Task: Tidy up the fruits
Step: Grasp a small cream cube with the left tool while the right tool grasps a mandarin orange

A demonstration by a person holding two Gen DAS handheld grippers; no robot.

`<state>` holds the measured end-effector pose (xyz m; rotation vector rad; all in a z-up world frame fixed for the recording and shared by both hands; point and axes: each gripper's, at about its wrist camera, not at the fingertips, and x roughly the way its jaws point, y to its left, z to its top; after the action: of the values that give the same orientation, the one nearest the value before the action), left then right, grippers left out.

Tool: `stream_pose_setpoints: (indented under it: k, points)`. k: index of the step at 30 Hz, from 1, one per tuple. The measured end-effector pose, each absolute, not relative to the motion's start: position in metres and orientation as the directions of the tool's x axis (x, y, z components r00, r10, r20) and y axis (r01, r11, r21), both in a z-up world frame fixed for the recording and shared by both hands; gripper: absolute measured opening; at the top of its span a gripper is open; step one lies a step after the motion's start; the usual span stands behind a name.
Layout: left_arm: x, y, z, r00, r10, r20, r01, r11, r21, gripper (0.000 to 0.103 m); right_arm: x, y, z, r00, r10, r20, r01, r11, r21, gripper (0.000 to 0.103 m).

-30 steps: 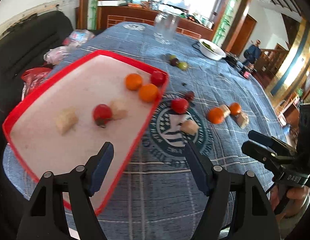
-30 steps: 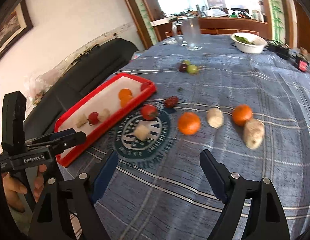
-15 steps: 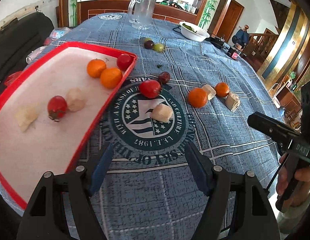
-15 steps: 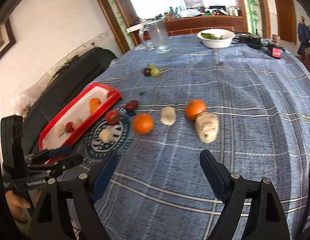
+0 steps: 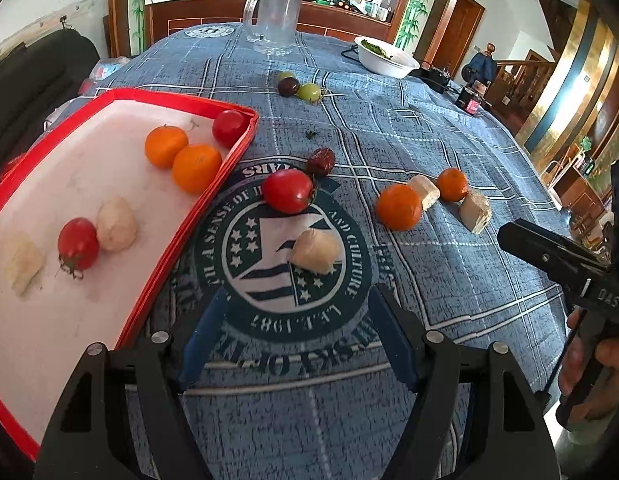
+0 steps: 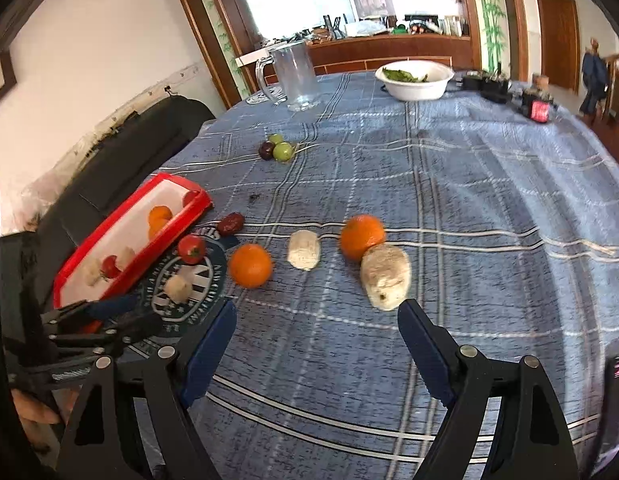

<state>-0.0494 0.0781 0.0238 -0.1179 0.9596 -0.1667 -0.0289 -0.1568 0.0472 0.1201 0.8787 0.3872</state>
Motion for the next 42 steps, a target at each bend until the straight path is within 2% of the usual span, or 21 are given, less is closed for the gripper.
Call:
stream_pose_setpoints:
  k: [3,5,6,7,8,10,12,14,19,24,28,42]
  points:
    - [-0.044,0.072,0.024,0.578,-0.177,-0.797,0.106,0.984,-0.142,0.073,-0.024,-0.147,0.049,0.560,0.400,-0.725,-0.312,0.913,0.263,0.076]
    - [-0.041,0.067,0.022,0.580,-0.174,-0.795,0.119,0.984,-0.129,0.071,-0.019,-0.136,0.050,0.538,0.424,-0.728,-0.340,0.900,0.274,0.068]
    - [-0.038,0.066,0.021,0.576,-0.178,-0.798,0.126,0.984,-0.128,0.069,-0.015,-0.129,0.049,0.522,0.440,-0.731,-0.355,0.891,0.283,0.064]
    - [-0.036,0.064,0.019,0.569,-0.180,-0.803,0.131,0.983,-0.127,0.061,-0.012,-0.123,0.048,0.509,0.450,-0.733,-0.366,0.885,0.289,0.061]
    - [-0.033,0.063,0.017,0.562,-0.184,-0.806,0.138,0.982,-0.128,0.055,-0.010,-0.119,0.047,0.502,0.455,-0.735,-0.373,0.881,0.291,0.059]
    - [-0.029,0.061,0.014,0.555,-0.178,-0.812,0.142,0.983,-0.119,0.048,-0.005,-0.108,0.043,0.487,0.462,-0.741,-0.387,0.875,0.291,0.058]
    - [-0.027,0.060,0.012,0.555,-0.177,-0.813,0.143,0.983,-0.116,0.048,-0.001,-0.097,0.038,0.474,0.462,-0.749,-0.399,0.871,0.286,0.056]
    - [-0.024,0.061,0.012,0.560,-0.173,-0.810,0.139,0.984,-0.114,0.040,0.005,-0.090,0.031,0.464,0.453,-0.761,-0.393,0.875,0.282,0.055]
    - [-0.018,0.064,0.011,0.568,-0.173,-0.805,0.128,0.984,-0.122,0.030,0.017,-0.079,0.019,0.448,0.420,-0.789,-0.380,0.888,0.257,0.050]
    - [-0.016,0.060,0.010,0.580,-0.147,-0.801,0.134,0.987,-0.084,0.023,0.025,-0.074,0.013,0.450,0.390,-0.803,-0.368,0.901,0.232,0.037]
    - [-0.018,0.057,0.010,0.588,-0.138,-0.797,0.147,0.987,-0.063,0.018,0.022,-0.077,0.014,0.458,0.390,-0.799,-0.355,0.904,0.238,0.037]
    - [-0.043,0.066,0.029,0.614,-0.210,-0.761,0.159,0.977,-0.141,0.018,-0.008,-0.092,0.037,0.500,0.423,-0.755,-0.364,0.894,0.260,0.037]
